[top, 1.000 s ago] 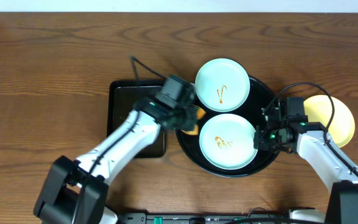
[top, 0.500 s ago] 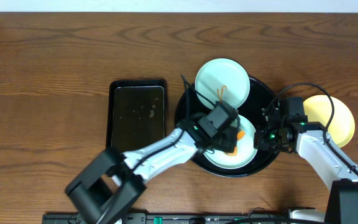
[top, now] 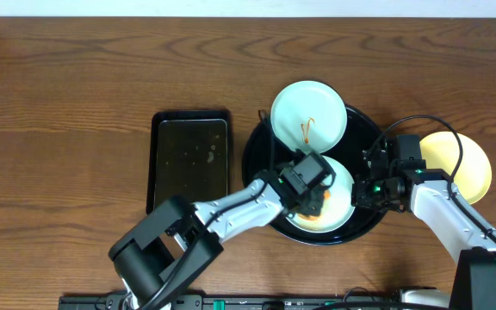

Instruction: Clean dirty plates on tray and stack at the side

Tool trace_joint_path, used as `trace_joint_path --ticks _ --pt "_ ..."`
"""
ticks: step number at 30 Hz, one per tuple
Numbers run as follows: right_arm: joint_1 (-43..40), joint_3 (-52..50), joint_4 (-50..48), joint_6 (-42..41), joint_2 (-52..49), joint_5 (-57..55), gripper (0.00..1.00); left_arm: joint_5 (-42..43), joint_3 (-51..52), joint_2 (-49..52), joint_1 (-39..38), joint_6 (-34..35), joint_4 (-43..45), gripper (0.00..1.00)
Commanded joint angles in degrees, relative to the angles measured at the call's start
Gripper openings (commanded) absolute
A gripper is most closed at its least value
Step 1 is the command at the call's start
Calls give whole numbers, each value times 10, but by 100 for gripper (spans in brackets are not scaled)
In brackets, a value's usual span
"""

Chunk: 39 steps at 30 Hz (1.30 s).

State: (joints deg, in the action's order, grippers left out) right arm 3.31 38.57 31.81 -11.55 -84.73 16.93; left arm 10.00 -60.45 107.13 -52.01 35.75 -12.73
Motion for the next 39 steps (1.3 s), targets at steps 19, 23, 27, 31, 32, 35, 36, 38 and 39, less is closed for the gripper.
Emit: trace_joint_path --ticks 19,23,27,31,32,35,36,38,39 --pt "5 0 3 -6 -3 0 1 -139 0 -107 89 -17 -103 8" --pt "5 0 -9 -6 -3 0 1 -139 0 -163 109 -17 -131 8" --pt "5 1 -30 -6 -2 0 1 -139 0 -190 138 -17 -157 8" --pt "5 17 -31 1 -1 0 1 -139 1 -191 185 -30 -177 8" --pt "5 23 -30 5 0 1 1 -139 1 -191 199 -30 -182 8" --pt "5 36 -22 16 16 0 1 -139 1 -191 244 -45 -189 8" --pt "5 38 -22 20 24 0 1 -139 1 -191 258 -47 -191 8" --pt "5 40 -22 30 47 0 1 -139 1 -191 284 -47 -196 8" --pt "5 42 -22 36 61 0 1 -139 1 -191 296 -47 -198 8"
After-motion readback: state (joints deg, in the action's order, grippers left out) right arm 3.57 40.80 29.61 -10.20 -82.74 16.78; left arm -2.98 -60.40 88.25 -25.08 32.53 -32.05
